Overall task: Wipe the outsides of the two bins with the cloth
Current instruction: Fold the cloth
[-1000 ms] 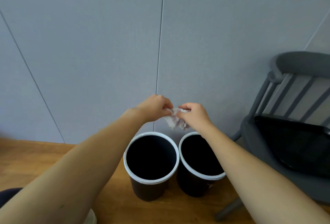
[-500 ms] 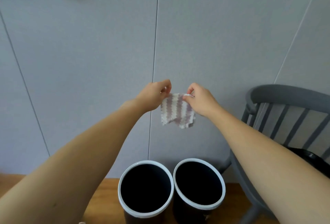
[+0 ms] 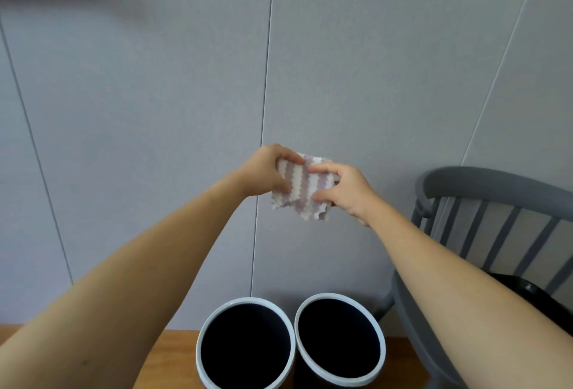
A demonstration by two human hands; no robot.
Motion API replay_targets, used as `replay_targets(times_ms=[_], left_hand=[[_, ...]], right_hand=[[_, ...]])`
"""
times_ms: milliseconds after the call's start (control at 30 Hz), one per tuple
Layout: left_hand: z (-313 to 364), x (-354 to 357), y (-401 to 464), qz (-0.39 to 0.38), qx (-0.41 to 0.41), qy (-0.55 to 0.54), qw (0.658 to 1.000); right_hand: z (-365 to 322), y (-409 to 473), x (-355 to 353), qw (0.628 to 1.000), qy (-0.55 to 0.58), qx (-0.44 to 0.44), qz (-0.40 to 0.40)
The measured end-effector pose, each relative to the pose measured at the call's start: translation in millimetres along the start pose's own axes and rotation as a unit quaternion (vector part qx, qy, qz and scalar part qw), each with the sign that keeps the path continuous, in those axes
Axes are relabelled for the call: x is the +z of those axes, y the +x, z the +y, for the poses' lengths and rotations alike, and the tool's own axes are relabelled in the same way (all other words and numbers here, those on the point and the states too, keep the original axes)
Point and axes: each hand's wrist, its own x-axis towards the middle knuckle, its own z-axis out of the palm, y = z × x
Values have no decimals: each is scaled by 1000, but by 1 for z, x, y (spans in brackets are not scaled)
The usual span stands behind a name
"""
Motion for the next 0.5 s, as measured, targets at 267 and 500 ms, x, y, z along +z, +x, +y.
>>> replay_targets(times_ms=[267, 500], left_hand=[[1, -4, -2, -69, -25, 2, 997], [5, 2, -2, -52, 8, 43, 998]], right_hand=[[2, 3, -11, 999, -40, 16, -26], [3, 5, -11, 1000, -15, 13, -9]])
